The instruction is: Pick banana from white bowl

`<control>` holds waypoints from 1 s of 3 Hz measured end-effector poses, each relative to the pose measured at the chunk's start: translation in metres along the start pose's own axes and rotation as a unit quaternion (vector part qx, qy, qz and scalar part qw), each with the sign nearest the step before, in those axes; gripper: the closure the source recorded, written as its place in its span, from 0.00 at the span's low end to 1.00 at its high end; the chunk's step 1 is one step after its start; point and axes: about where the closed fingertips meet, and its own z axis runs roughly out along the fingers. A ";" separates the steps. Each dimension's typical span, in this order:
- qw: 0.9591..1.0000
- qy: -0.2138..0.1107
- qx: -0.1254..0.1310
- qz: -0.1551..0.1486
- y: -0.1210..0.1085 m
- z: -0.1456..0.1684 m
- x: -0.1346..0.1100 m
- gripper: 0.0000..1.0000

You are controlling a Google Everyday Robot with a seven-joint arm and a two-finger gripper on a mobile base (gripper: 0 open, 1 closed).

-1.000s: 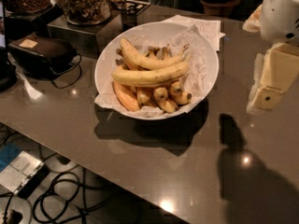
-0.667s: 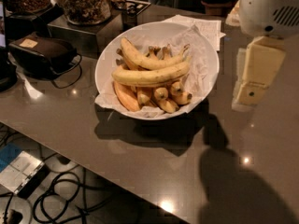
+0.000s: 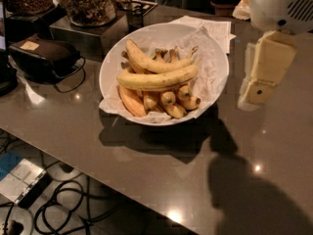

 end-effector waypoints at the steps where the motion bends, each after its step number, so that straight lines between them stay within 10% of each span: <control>1: 0.999 -0.010 -0.023 -0.032 0.011 0.010 -0.028 0.00; 3: 0.995 -0.003 -0.036 -0.091 0.020 0.025 -0.071 0.00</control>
Offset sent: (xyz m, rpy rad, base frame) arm -0.0076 0.0888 -0.0396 -0.0963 0.1576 0.2309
